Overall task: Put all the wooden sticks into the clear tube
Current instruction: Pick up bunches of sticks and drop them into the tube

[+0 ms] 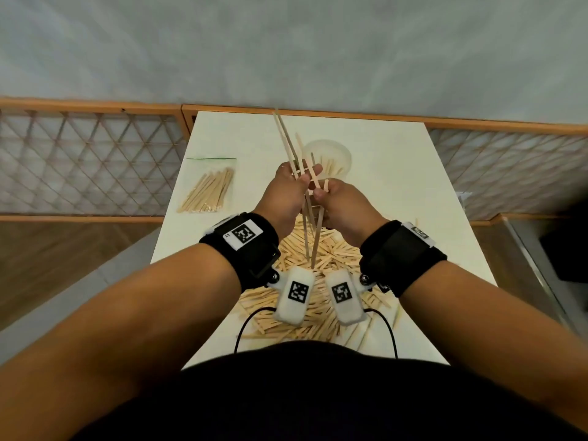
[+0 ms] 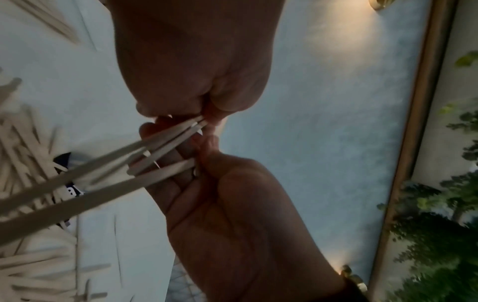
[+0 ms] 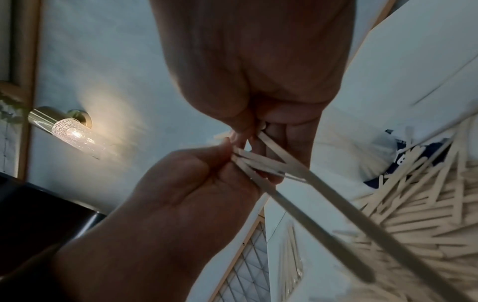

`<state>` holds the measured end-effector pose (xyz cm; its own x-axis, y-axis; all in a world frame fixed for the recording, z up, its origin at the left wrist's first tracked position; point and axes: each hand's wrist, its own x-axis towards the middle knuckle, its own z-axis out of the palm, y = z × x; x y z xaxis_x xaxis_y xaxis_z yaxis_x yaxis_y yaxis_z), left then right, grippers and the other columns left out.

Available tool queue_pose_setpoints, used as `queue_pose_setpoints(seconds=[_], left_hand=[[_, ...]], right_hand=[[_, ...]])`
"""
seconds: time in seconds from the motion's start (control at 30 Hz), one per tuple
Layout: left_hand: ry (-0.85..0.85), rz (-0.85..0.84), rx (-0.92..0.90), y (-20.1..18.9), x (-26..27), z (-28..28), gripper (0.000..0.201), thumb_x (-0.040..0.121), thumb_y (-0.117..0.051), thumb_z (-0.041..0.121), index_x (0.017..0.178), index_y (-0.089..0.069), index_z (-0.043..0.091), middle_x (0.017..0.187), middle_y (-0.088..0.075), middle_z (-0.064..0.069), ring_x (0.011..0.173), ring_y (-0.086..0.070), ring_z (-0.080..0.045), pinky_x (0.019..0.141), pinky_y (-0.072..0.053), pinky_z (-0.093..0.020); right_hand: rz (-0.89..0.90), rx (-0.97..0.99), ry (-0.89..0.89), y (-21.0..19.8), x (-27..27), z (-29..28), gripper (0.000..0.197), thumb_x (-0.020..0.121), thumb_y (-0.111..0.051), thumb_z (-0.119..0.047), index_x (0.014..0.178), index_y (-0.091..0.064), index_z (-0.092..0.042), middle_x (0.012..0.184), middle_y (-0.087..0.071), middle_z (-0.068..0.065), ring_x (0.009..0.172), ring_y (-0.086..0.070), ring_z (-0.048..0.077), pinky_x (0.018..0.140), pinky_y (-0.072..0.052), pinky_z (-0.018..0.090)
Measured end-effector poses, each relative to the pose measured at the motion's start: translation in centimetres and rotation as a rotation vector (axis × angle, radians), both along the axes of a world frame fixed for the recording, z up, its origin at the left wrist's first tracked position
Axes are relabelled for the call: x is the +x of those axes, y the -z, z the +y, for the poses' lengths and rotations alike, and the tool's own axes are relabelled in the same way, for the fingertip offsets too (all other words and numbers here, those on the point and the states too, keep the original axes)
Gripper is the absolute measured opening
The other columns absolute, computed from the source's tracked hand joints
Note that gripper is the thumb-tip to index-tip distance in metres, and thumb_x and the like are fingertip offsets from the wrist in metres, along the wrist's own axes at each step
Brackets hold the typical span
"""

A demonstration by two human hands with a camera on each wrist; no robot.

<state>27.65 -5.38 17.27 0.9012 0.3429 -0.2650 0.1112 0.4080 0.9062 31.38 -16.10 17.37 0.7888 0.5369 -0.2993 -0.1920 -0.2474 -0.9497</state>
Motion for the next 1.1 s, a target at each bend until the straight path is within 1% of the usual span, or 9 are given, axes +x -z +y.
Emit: queue_pose_setpoints(seconds=[0.17, 0.3, 0.47, 0.6, 0.73, 0.8, 0.87, 1.0, 1.1], left_hand=[[0.032, 0.033, 0.202, 0.3, 0.0, -0.2, 0.022, 0.102, -0.034, 0.013, 0.115, -0.045, 0.028, 0.133, -0.055, 0.011, 0.114, -0.057, -0.014, 0.086, -0.053, -0.033], [0.145, 0.01, 0.318, 0.0, -0.3, 0.4, 0.024, 0.104, -0.035, 0.02, 0.125, -0.044, 0.024, 0.132, -0.055, 0.007, 0.089, -0.056, -0.014, 0.061, -0.046, -0.018], [0.074, -0.045, 0.269, -2.6, 0.6, 2.4, 0.029, 0.102, -0.041, 0.026, 0.129, -0.039, 0.018, 0.118, -0.06, -0.003, 0.105, -0.061, -0.021, 0.093, -0.051, -0.035], [-0.024, -0.082, 0.4, -5.0, 1.6, 4.0, 0.022, 0.102, -0.037, 0.031, 0.121, -0.045, 0.023, 0.104, -0.062, -0.001, 0.086, -0.065, -0.016, 0.077, -0.055, -0.032], [0.106, 0.002, 0.502, -4.1, 1.4, 2.6, 0.029, 0.103, -0.031, 0.024, 0.104, -0.058, 0.013, 0.088, -0.067, -0.002, 0.083, -0.064, -0.018, 0.082, -0.05, -0.034], [0.209, 0.026, 0.526, -3.3, 0.8, 1.5, 0.03, 0.104, -0.032, 0.025, 0.103, -0.059, 0.012, 0.092, -0.069, -0.004, 0.08, -0.063, -0.019, 0.07, -0.052, -0.027], [0.226, 0.015, 0.507, -2.5, 0.4, 0.8, 0.03, 0.103, -0.034, 0.031, 0.11, -0.057, 0.013, 0.104, -0.068, -0.004, 0.08, -0.064, -0.018, 0.066, -0.05, -0.025], [0.031, 0.04, 0.241, -1.8, 0.8, 1.3, 0.045, 0.101, -0.03, 0.047, 0.121, -0.052, 0.015, 0.121, -0.062, -0.004, 0.109, -0.06, -0.022, 0.096, -0.045, -0.034], [0.017, 0.216, -0.108, -0.9, 0.6, 1.5, 0.058, 0.099, -0.024, 0.055, 0.11, -0.055, 0.007, 0.114, -0.063, -0.012, 0.11, -0.06, -0.029, 0.082, -0.05, -0.036]], right_hand=[[-0.016, -0.009, -0.057, -0.2, -0.9, 0.4, 0.024, 0.104, -0.036, -0.016, 0.105, -0.056, -0.004, 0.084, -0.067, 0.013, 0.075, -0.069, 0.023, 0.07, -0.057, 0.035], [-0.014, 0.028, -0.108, 0.2, -1.3, 0.1, 0.025, 0.104, -0.034, -0.02, 0.09, -0.051, -0.008, 0.075, -0.052, 0.008, 0.058, -0.051, 0.02, 0.061, -0.052, 0.034], [-0.132, -0.119, -0.2, 0.3, -0.8, -1.1, 0.023, 0.104, -0.033, -0.016, 0.097, -0.054, -0.009, 0.069, -0.046, 0.003, 0.056, -0.044, 0.015, 0.056, -0.041, 0.026], [-0.136, -0.201, -0.287, 0.4, -1.0, -1.6, 0.021, 0.103, -0.034, -0.012, 0.102, -0.053, -0.003, 0.071, -0.047, 0.006, 0.059, -0.044, 0.017, 0.055, -0.04, 0.023], [-0.119, -0.159, -0.281, 0.0, -1.2, -1.1, 0.02, 0.103, -0.034, -0.015, 0.101, -0.053, -0.009, 0.075, -0.052, 0.006, 0.061, -0.051, 0.017, 0.059, -0.045, 0.025], [-0.137, -0.096, -0.278, -0.4, -1.2, -0.8, 0.02, 0.103, -0.034, -0.013, 0.094, -0.052, -0.013, 0.074, -0.052, 0.006, 0.06, -0.05, 0.018, 0.06, -0.046, 0.028], [-0.179, -0.085, -0.269, -1.1, -0.9, -0.7, 0.022, 0.103, -0.034, -0.01, 0.087, -0.048, -0.014, 0.073, -0.049, 0.007, 0.059, -0.048, 0.018, 0.06, -0.046, 0.029], [-0.211, 0.024, -0.161, -3.3, 1.0, -1.3, 0.02, 0.103, -0.033, -0.008, 0.092, -0.05, -0.011, 0.071, -0.05, 0.005, 0.06, -0.052, 0.018, 0.063, -0.049, 0.028], [-0.205, 0.256, -0.019, -5.9, 2.8, -1.6, 0.02, 0.103, -0.033, -0.007, 0.093, -0.051, -0.01, 0.072, -0.053, 0.007, 0.064, -0.058, 0.02, 0.072, -0.053, 0.032]])
